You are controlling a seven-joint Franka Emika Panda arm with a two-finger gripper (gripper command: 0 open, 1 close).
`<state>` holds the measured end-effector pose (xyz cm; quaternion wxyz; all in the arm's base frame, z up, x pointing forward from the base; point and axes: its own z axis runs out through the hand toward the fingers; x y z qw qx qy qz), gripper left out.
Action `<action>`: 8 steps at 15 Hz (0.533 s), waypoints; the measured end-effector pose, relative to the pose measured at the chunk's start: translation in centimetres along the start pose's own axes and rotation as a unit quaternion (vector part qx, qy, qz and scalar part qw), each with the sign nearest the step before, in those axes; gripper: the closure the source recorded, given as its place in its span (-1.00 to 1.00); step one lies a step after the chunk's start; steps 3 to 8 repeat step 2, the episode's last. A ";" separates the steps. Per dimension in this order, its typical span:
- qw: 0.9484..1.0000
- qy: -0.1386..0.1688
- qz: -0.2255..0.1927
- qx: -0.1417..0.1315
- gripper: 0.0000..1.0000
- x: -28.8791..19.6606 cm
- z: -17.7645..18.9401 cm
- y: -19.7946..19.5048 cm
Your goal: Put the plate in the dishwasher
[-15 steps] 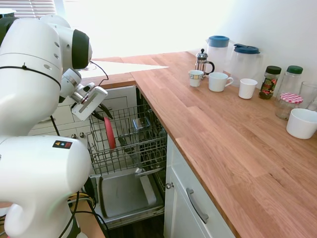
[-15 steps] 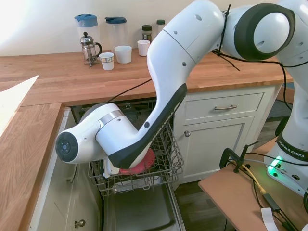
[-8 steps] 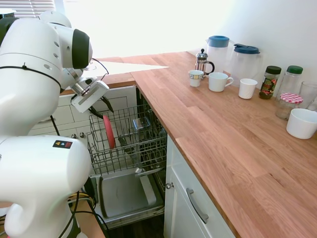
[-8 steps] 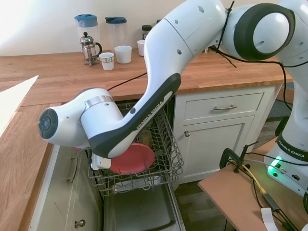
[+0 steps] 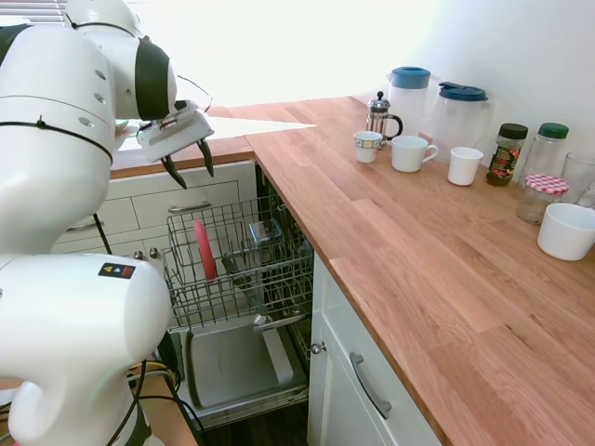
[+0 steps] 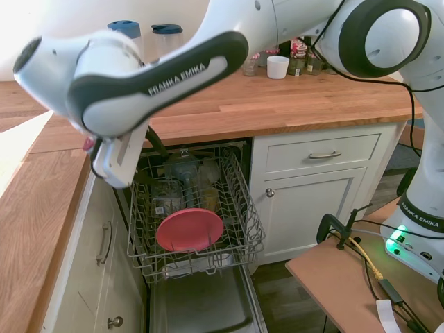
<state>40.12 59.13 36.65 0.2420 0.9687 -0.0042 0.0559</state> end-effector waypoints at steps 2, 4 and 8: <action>0.999 -0.023 0.037 0.019 -1.00 3.6 -2.5 4.2; 0.999 -0.023 0.037 0.019 -1.00 3.6 -2.5 4.2; 0.999 -0.023 0.037 0.019 -1.00 3.6 -2.5 4.2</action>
